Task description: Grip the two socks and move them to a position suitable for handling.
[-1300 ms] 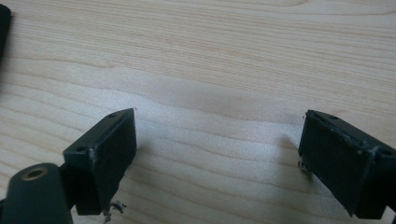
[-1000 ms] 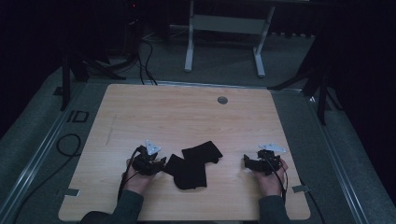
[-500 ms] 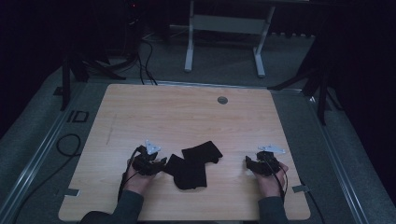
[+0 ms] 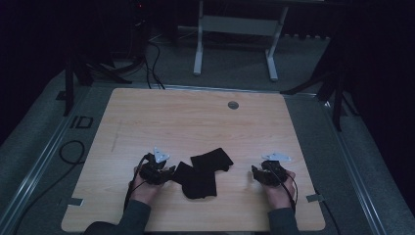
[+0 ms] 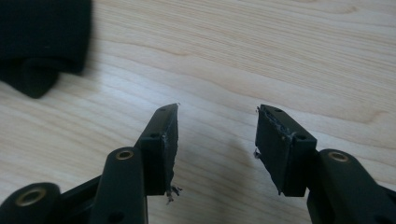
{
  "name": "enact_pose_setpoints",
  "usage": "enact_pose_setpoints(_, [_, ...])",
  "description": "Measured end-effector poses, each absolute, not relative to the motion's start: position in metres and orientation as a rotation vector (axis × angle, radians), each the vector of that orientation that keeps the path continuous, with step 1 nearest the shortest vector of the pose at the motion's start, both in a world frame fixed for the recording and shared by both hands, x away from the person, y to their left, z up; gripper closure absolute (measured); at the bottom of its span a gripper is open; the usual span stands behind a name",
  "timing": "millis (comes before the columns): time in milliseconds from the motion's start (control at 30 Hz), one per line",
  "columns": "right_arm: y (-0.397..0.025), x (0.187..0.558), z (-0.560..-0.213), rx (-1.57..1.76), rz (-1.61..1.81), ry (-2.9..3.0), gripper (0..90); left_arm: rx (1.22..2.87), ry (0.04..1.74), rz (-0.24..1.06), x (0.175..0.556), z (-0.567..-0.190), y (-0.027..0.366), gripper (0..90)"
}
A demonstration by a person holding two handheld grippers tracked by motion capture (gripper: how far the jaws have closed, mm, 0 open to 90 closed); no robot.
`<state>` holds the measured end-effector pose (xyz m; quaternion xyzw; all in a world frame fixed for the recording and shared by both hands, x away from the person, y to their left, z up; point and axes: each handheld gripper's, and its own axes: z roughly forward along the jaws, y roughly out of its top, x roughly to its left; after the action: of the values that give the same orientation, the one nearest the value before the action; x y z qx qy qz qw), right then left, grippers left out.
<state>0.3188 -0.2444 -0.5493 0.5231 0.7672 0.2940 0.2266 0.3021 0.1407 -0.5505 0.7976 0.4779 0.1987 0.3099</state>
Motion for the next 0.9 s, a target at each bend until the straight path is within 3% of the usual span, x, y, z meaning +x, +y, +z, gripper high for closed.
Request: enact_pose_setpoints(900, [-0.184,0.302,-0.545,1.201,0.82,2.374,56.4,2.122,1.238,0.508,0.302,-0.55,0.138,57.1])
